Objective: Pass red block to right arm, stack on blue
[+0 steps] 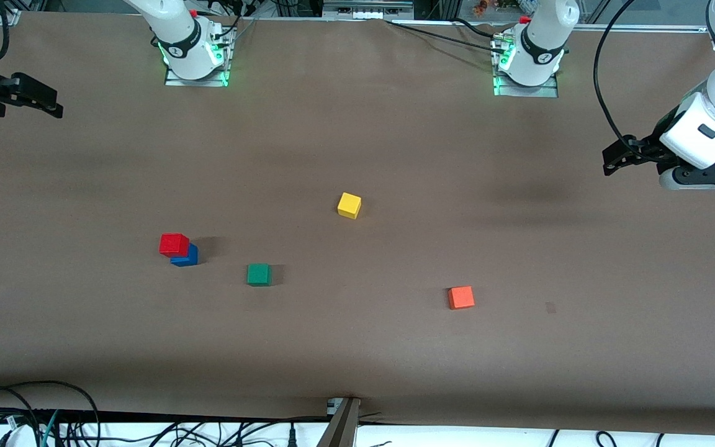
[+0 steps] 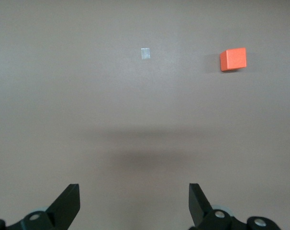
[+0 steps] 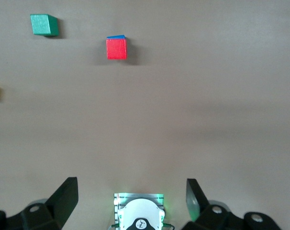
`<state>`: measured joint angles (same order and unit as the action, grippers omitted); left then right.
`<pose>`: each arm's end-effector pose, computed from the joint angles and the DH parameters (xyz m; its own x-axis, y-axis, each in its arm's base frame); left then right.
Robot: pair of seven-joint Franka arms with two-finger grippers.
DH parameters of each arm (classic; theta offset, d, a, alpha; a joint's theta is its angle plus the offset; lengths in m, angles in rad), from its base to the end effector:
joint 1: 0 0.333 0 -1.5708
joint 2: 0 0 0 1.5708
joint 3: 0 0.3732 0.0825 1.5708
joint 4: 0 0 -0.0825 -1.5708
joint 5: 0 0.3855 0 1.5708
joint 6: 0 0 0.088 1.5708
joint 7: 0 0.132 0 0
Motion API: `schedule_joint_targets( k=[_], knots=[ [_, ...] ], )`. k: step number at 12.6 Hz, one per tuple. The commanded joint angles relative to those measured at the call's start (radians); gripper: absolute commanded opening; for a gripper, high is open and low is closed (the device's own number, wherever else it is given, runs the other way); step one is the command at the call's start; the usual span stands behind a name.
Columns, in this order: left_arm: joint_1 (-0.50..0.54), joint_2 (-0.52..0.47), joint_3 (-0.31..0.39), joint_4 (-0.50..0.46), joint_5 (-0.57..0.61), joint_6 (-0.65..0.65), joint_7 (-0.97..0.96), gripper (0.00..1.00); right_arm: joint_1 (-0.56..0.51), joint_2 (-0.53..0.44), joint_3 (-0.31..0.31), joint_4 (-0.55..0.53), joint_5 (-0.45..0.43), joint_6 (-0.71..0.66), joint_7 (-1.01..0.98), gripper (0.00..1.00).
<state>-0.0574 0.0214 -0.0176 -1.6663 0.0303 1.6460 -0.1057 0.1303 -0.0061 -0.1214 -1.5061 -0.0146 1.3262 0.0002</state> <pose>0.5641 -0.0385 0.6058 0.9989 0.0284 -0.0383 0.0271 -0.9991 -0.0340 0.5228 0.0022 0.6710 0.9849 0.0052 -0.1729 0.0077 -0.9999 0.0139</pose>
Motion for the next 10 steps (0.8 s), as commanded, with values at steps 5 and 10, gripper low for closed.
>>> schedule_joint_targets(
  k=[5, 10],
  knots=[
    [0.002, -0.018, -0.005, -0.012, 0.01, -0.005, -0.008, 1.0, -0.044, -0.025, 0.031, -0.06, -0.018, 0.03, -0.02, 1.0],
    [0.002, -0.018, -0.005, -0.012, 0.01, -0.005, -0.008, 1.0, -0.035, 0.026, 0.025, -0.008, -0.018, 0.021, -0.023, 1.0]
  ],
)
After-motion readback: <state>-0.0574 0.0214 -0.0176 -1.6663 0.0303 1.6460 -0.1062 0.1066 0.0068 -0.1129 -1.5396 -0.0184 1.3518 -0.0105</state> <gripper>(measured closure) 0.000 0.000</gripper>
